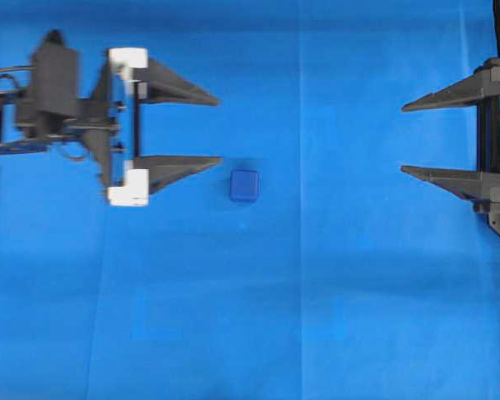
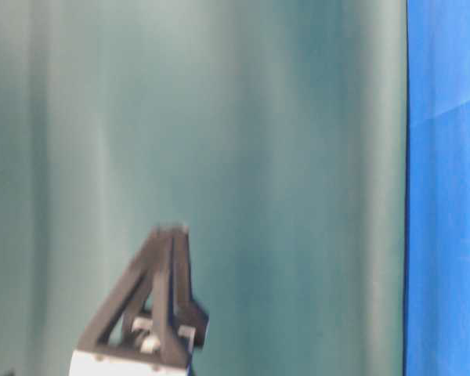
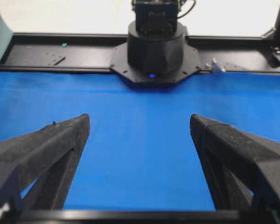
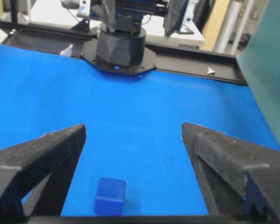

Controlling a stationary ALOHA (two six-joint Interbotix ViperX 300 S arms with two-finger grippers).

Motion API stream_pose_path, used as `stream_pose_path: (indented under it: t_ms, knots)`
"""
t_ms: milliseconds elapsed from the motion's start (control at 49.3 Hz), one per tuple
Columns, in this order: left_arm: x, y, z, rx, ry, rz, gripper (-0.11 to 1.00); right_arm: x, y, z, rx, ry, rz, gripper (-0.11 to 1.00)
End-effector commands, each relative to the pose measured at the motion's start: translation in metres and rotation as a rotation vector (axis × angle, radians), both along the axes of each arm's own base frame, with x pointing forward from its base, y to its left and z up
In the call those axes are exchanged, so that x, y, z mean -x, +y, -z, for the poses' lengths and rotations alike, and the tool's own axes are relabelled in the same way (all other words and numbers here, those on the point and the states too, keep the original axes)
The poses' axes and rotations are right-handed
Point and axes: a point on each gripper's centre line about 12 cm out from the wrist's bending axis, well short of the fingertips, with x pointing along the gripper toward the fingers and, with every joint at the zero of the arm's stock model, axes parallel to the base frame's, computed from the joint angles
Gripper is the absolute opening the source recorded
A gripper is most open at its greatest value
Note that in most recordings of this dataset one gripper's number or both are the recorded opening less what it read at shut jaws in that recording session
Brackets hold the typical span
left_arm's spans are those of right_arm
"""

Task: Handover the blue block to the right arm after grasping it with the left arm, then place it in the designated position.
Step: 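Move the open left gripper right and down over the blue cube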

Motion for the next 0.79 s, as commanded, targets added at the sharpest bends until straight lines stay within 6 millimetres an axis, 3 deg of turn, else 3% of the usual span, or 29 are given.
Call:
stream_pose_path:
  t_ms: [0, 182, 466, 770]
  knots:
    - [-0.018, 0.002, -0.013, -0.003, -0.032, -0.002, 0.92, -0.003, 0.000, -0.010, -0.002, -0.028, 0.002, 0.96]
    - [-0.038, 0.003, -0.011, -0.002, -0.023, -0.004, 0.92, -0.003, -0.001, -0.011, -0.002, -0.031, 0.003, 0.96]
    - [-0.041, 0.006, -0.006, 0.038, 0.052, -0.014, 0.91, -0.003, -0.001, -0.011, -0.002, -0.031, 0.003, 0.96]
    - [-0.053, 0.007, -0.003, 0.066, 0.334, -0.026, 0.91, -0.003, -0.001, -0.011, -0.002, -0.029, 0.003, 0.96]
